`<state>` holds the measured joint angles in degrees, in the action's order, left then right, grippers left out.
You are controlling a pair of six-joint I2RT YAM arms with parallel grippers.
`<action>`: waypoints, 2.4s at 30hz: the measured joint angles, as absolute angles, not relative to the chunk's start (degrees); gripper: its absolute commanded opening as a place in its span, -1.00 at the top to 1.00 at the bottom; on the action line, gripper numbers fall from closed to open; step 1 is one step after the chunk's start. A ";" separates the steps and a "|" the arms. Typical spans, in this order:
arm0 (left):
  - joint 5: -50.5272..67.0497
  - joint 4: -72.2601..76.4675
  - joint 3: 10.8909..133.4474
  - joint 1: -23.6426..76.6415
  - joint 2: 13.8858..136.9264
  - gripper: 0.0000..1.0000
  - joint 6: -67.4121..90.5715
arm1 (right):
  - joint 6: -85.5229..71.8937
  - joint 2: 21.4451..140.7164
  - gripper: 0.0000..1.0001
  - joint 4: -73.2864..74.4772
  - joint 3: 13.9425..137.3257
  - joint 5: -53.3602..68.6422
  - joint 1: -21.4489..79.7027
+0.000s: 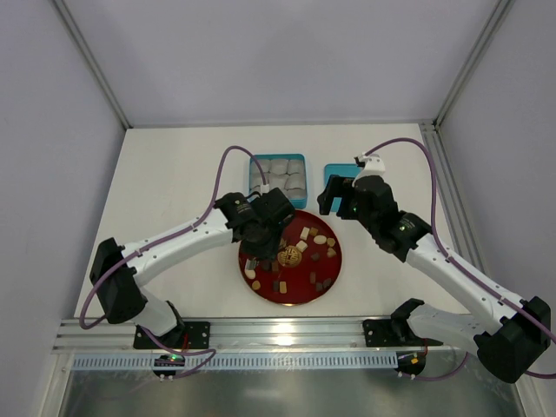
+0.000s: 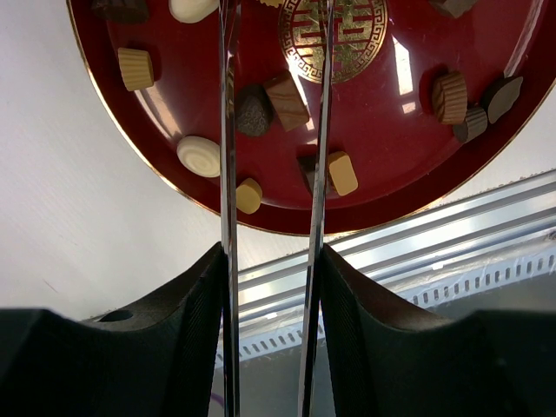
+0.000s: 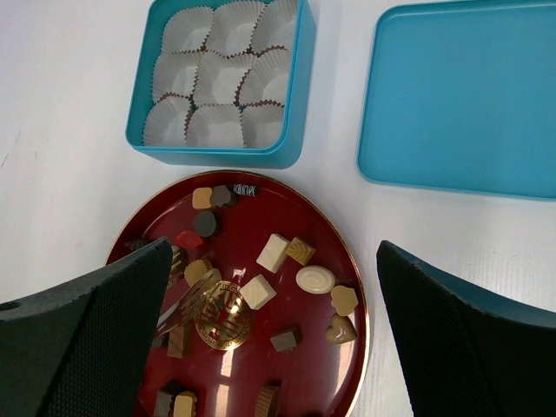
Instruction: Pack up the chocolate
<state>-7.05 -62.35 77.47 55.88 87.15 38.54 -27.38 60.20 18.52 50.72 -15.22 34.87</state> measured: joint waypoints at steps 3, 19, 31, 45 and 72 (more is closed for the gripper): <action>-7.05 -62.35 77.45 55.88 87.15 0.11 38.54 | -27.38 60.23 -0.99 18.52 50.57 -15.22 34.87; -7.07 -62.33 77.43 55.88 87.99 0.12 38.48 | -27.38 60.23 -0.99 18.50 50.52 -15.27 34.87; -7.05 -61.47 77.43 55.88 89.06 0.18 38.33 | -27.35 60.20 -1.00 18.52 50.41 -15.31 34.87; -7.31 -61.78 77.78 55.88 89.14 0.26 38.33 | -27.38 60.20 -1.00 18.50 49.95 -15.33 34.87; -8.51 -64.12 80.47 55.88 89.54 0.14 36.53 | -27.40 60.20 -0.99 18.52 49.91 -15.46 34.87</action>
<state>-8.51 -64.12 80.47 55.88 89.54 36.53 -27.40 60.20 18.52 49.91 -15.46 34.87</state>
